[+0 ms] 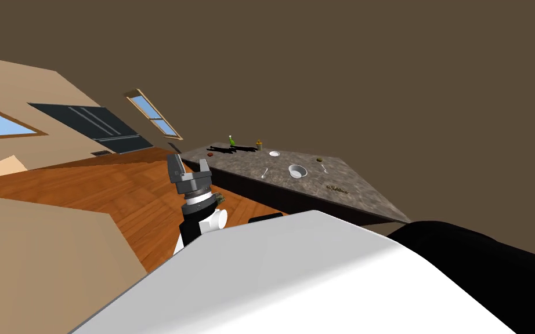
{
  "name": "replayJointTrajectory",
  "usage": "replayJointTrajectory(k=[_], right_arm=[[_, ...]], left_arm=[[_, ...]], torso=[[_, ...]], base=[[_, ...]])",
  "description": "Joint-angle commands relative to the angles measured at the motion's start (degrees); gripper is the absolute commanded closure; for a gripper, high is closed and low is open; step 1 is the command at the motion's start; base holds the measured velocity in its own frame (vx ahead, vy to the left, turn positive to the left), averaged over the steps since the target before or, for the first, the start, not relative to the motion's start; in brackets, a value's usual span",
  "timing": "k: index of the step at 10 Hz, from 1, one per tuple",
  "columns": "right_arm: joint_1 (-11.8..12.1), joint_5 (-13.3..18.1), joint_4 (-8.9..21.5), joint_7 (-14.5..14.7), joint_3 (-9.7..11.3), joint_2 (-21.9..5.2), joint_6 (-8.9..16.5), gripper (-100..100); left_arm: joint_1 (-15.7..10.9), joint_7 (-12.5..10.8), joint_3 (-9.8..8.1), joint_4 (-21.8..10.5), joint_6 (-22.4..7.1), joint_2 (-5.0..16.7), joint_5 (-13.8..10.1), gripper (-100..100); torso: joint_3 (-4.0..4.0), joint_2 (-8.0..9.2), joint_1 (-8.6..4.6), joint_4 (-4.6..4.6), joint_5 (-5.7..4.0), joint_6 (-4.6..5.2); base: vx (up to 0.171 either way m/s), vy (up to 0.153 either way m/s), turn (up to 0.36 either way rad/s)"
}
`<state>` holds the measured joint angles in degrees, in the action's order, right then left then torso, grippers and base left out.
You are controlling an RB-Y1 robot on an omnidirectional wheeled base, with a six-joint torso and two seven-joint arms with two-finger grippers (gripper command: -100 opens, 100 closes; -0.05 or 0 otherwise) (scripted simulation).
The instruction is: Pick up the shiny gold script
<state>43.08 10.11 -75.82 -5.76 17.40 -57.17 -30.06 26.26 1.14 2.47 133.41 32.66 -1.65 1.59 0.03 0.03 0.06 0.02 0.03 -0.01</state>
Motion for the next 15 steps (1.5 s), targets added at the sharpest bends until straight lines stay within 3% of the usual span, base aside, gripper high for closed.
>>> replayJointTrajectory(k=[1, 2, 3, 4, 5, 6, 7, 8, 9, 10, 11, 12, 15], right_arm=[[0.6, 0.3, 2.2, -0.1, 0.5, -1.6, -0.3, -100], [1.4, 1.0, 4.1, -0.4, 1.7, -4.2, -0.8, -100], [1.4, 1.0, 5.3, -0.4, 1.7, -4.2, -0.8, -100], [2.2, 1.7, 6.7, -0.6, 3.0, -6.7, -1.2, -100], [2.2, 1.7, 8.4, -0.6, 3.0, -6.7, -1.2, -100], [3.0, 2.4, 11.0, -0.9, 4.2, -9.0, -1.7, -100], [3.0, 2.4, 11.5, -0.9, 4.2, -9.2, -1.7, -100], [3.7, 3.1, 14.4, -1.2, 5.3, -11.2, -2.1, -100], [3.7, 3.1, 14.4, -1.2, 5.3, -11.6, -2.1, -100], [4.5, 3.7, 17.2, -1.4, 6.5, -13.3, -2.5, -100], [4.5, 3.7, 17.2, -1.4, 6.5, -13.9, -2.5, -100], [5.1, 4.3, 19.9, -1.7, 7.5, -15.7, -2.9, -100], [5.7, 4.8, 22.4, -1.9, 8.5, -18.1, -3.3, -100]], left_arm=[[0.0, 0.0, 0.0, 0.0, 0.0, 0.0, 0.0, 0], [0.0, 0.0, -0.01, 0.0, 0.0, 0.0, 0.0, 0], [0.0, 0.0, 0.0, 0.0, 0.0, 0.0, 0.0, 0], [0.0, 0.0, -0.01, 0.0, 0.0, 0.0, 0.0, 0], [0.0, 0.0, 0.0, 0.0, 0.0, 0.0, 0.0, 0], [0.0, 0.0, -0.01, 0.0, 0.0, 0.0, 0.0, 0], [0.0, 0.0, 0.0, 0.0, 0.0, 0.0, 0.0, 0], [0.0, 0.0, -0.01, 0.0, 0.0, 0.0, 0.0, 0], [0.0, 0.0, 0.0, 0.0, 0.0, 0.0, 0.0, 0], [0.0, 0.0, -0.01, 0.0, 0.0, 0.0, 0.0, 0], [0.0, 0.0, 0.0, 0.0, 0.0, 0.0, 0.0, 0], [0.0, 0.0, -0.01, 0.0, 0.0, 0.0, 0.0, 0], [0.0, 0.0, -0.01, 0.0, 0.0, 0.0, 0.0, 0]], torso=[[0.0, 0.0, 0.0, 0.0, 0.0, 0.0], [0.0, 0.01, -0.02, 0.0, 0.0, 0.06], [0.0, -0.01, 0.03, 0.0, 0.0, 0.0], [0.01, 0.01, 0.01, 0.0, -0.01, 0.08], [0.0, 0.0, 0.05, 0.0, 0.01, 0.03], [0.0, -0.01, 0.01, 0.0, -0.01, 0.05], [0.01, 0.02, 0.03, 0.0, 0.01, 0.04], [0.02, 0.02, 0.0, 0.01, -0.01, 0.06], [0.01, 0.01, 0.02, 0.01, 0.0, 0.03], [0.0, -0.01, 0.0, 0.0, 0.0, 0.06], [-0.02, -0.04, 0.0, 0.0, -0.01, 0.0], [-0.02, -0.03, -0.01, 0.0, -0.01, 0.08], [-0.03, -0.06, 0.01, -0.01, 0.0, 0.01]], base=[[-0.007, 0.024, 0.103], [-0.006, 0.044, 0.24], [-0.005, 0.031, 0.1], [0.001, 0.044, 0.17], [-0.004, 0.033, 0.12], [-0.012, 0.039, 0.195], [-0.009, 0.027, 0.113], [-0.003, 0.037, 0.206], [-0.001, 0.027, 0.118], [0.003, 0.032, 0.263], [0.005, 0.023, 0.092], [0.007, 0.029, 0.179], [0.007, 0.026, 0.132]])
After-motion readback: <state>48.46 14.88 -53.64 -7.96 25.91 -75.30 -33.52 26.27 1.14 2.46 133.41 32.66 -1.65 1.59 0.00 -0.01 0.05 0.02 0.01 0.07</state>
